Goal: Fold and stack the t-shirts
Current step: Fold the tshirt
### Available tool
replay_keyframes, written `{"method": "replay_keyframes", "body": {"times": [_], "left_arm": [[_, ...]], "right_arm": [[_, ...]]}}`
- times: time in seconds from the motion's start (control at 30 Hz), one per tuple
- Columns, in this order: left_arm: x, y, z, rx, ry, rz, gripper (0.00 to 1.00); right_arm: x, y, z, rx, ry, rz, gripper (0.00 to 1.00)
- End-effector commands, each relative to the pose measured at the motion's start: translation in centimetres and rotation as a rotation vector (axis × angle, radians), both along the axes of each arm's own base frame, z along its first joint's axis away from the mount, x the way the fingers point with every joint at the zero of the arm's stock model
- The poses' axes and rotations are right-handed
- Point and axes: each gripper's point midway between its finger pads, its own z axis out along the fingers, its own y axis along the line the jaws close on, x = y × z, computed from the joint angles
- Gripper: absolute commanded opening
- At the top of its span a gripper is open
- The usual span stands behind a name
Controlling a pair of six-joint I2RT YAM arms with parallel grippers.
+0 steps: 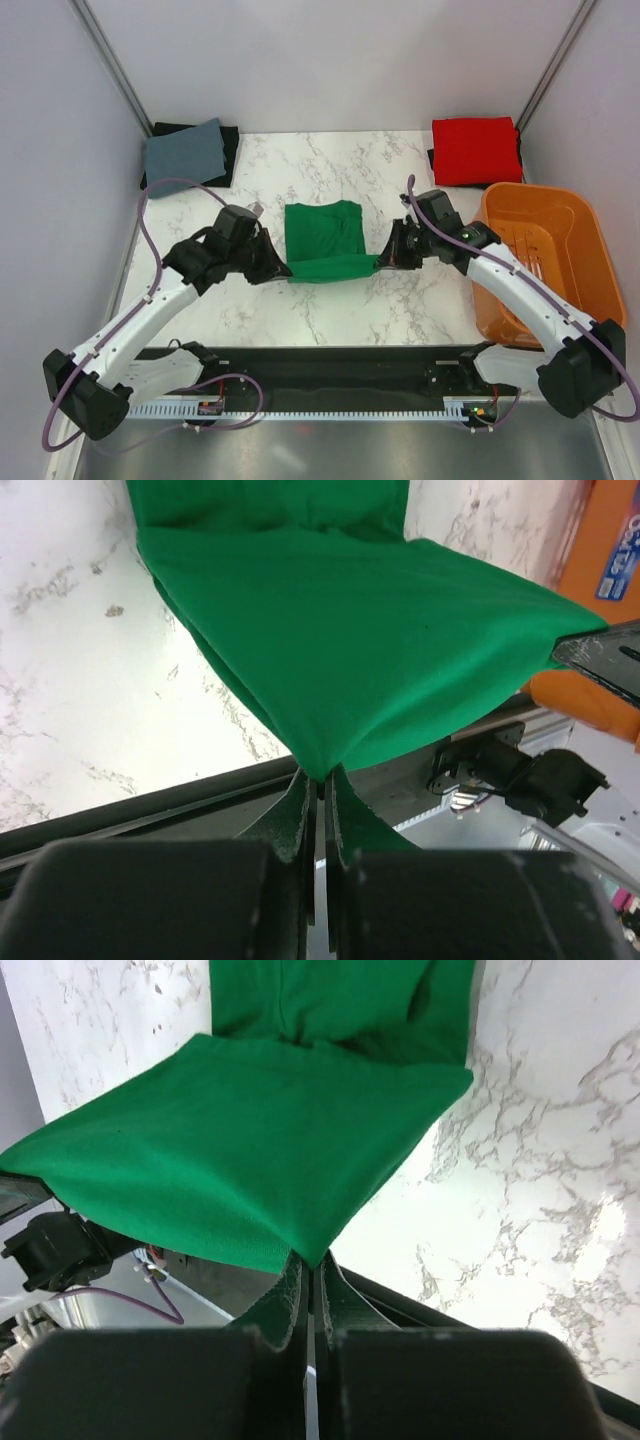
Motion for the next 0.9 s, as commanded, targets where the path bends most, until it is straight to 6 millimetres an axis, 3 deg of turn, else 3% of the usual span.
{"method": "replay_keyframes", "body": {"times": [0.0, 0.03, 0.1, 0.13, 0.17, 0.23, 0.3, 0.33, 0.37, 0.4, 0.43, 0.47, 0.53, 0.57, 0.6, 0.63, 0.67, 0.7, 0.73, 0.77, 0.8, 0.87], "left_arm": [[2.0, 1.0, 1.3, 0.092, -0.023, 0.045, 0.02], [2.5, 1.0, 1.3, 0.108, -0.022, 0.046, 0.02], [4.0, 0.8, 2.5, 0.111, -0.046, 0.039, 0.02], [4.8, 0.6, 1.9, 0.132, -0.024, 0.035, 0.02], [5.9, 0.6, 2.8, 0.131, -0.049, 0.037, 0.02], [7.5, 0.5, 2.0, 0.152, -0.023, 0.038, 0.02], [9.5, 0.7, 2.5, 0.152, -0.031, 0.045, 0.02], [10.4, 0.6, 1.3, 0.168, 0.002, 0.040, 0.02], [11.7, 0.9, 1.8, 0.162, -0.008, 0.057, 0.02], [12.4, 0.9, 1.7, 0.158, -0.003, 0.047, 0.02], [13.2, 0.9, 1.2, 0.163, 0.008, 0.046, 0.03], [14.4, 1.3, -0.2, 0.178, 0.047, 0.057, 0.04], [16.5, 1.3, -0.4, 0.165, 0.050, 0.053, 0.08], [18.5, 1.6, -1.5, 0.168, 0.074, 0.066, 0.11], [19.3, 1.6, -2.0, 0.154, 0.089, 0.056, 0.17], [20.3, 1.6, -2.5, 0.148, 0.101, 0.051, 0.37], [22.6, 2.1, -2.0, 0.125, 0.086, 0.065, 0.44], [23.7, 1.9, -4.8, 0.113, 0.161, 0.050, 0.50], [24.5, 2.9, -6.0, 0.121, 0.211, 0.072, 0.62], [26.4, 2.7, -4.5, 0.090, 0.178, 0.079, 0.66], [26.9, 3.0, -6.7, 0.099, 0.249, 0.087, 0.67], [27.4, 3.5, -5.1, 0.098, 0.249, 0.101, 0.68]], "right_arm": [[1.9, -0.7, 0.6, -0.092, -0.016, -0.008, 0.00], [2.9, -0.4, 1.5, -0.089, -0.038, -0.008, 0.00], [4.5, -0.3, 0.7, -0.117, -0.025, 0.002, 0.00], [5.7, 0.0, 1.8, -0.107, -0.053, 0.002, 0.00], [6.9, -0.2, 0.9, -0.128, -0.036, 0.002, 0.00], [9.0, 0.1, 2.1, -0.124, -0.066, 0.001, 0.00], [10.9, 0.0, 0.9, -0.149, -0.040, 0.005, 0.00], [12.4, 0.0, 2.1, -0.143, -0.069, -0.003, 0.00], [13.3, 0.2, 0.9, -0.156, -0.041, 0.002, 0.00], [14.6, 0.4, 1.6, -0.151, -0.065, 0.004, 0.00], [15.4, 0.4, 1.5, -0.144, -0.060, 0.002, 0.00], [16.3, 0.6, -0.1, -0.154, -0.023, 0.007, 0.00], [18.4, 0.8, 0.2, -0.137, -0.036, 0.003, 0.00], [19.4, 0.8, -1.9, -0.148, 0.004, 0.000, 0.00], [20.2, 0.9, -2.4, -0.150, 0.014, -0.004, 0.03], [22.1, 1.0, -1.3, -0.132, -0.018, -0.018, 0.27], [23.3, 1.1, -3.6, -0.139, 0.026, -0.020, 0.40], [25.3, 1.3, -1.9, -0.125, -0.019, -0.037, 0.50], [26.6, 1.0, -1.8, -0.119, -0.020, -0.060, 0.67], [27.2, 1.1, -3.6, -0.124, 0.031, -0.060, 0.72], [29.0, 1.4, -1.1, -0.095, -0.037, -0.069, 0.74], [29.6, 1.7, 0.1, -0.066, -0.066, -0.060, 0.76]]}}
